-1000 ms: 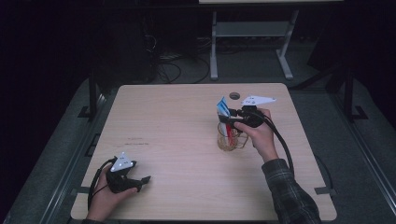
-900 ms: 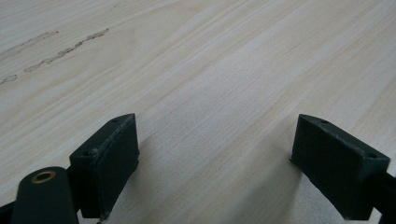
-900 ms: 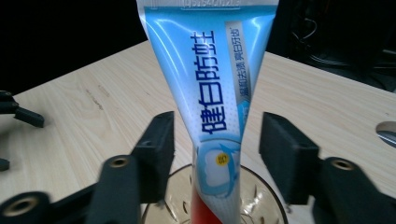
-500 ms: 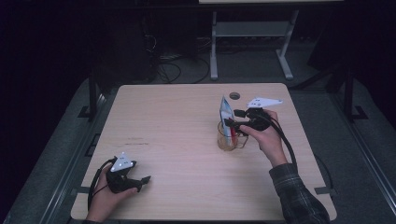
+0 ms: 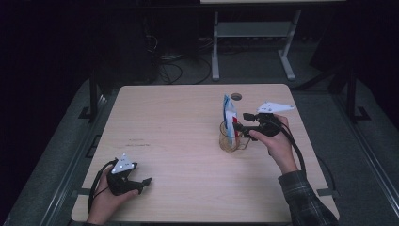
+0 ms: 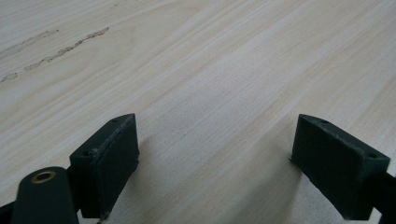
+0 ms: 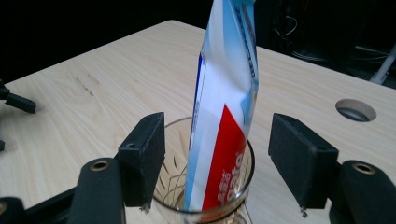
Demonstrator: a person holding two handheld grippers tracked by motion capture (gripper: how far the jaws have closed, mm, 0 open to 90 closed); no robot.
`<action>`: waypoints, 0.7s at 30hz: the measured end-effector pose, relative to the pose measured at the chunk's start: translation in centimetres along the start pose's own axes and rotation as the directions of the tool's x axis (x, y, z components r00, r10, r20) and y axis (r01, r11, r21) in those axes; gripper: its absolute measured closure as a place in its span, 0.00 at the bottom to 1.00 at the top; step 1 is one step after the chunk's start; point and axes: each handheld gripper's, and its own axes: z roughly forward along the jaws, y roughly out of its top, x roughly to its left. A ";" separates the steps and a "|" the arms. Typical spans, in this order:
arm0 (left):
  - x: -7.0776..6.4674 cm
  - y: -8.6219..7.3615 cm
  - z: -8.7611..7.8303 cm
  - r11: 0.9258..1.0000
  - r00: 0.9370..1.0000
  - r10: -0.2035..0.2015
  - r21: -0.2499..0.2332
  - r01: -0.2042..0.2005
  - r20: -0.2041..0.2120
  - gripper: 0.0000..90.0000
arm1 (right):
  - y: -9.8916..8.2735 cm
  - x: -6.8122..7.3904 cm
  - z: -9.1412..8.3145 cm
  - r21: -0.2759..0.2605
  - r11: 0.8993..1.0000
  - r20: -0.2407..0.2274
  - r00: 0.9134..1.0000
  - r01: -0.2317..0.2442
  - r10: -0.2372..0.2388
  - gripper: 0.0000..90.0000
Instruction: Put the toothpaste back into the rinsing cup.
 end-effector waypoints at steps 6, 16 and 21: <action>0.0 0.0 0.0 1.000 1.000 0.000 0.000 0.000 0.000 0.15 | -0.6 0.1 -0.7 0.014 1.000 0.020 1.000 0.006 -0.007 0.39; 0.0 0.0 0.0 1.000 1.000 0.002 -0.001 -0.002 0.000 0.15 | -1.6 0.3 -1.9 0.023 1.000 0.039 0.999 0.007 -0.008 0.37; 0.0 0.0 0.0 1.000 1.000 0.001 -0.001 -0.001 0.000 0.15 | -2.6 0.5 -2.5 0.023 1.000 0.043 0.999 0.006 -0.007 0.37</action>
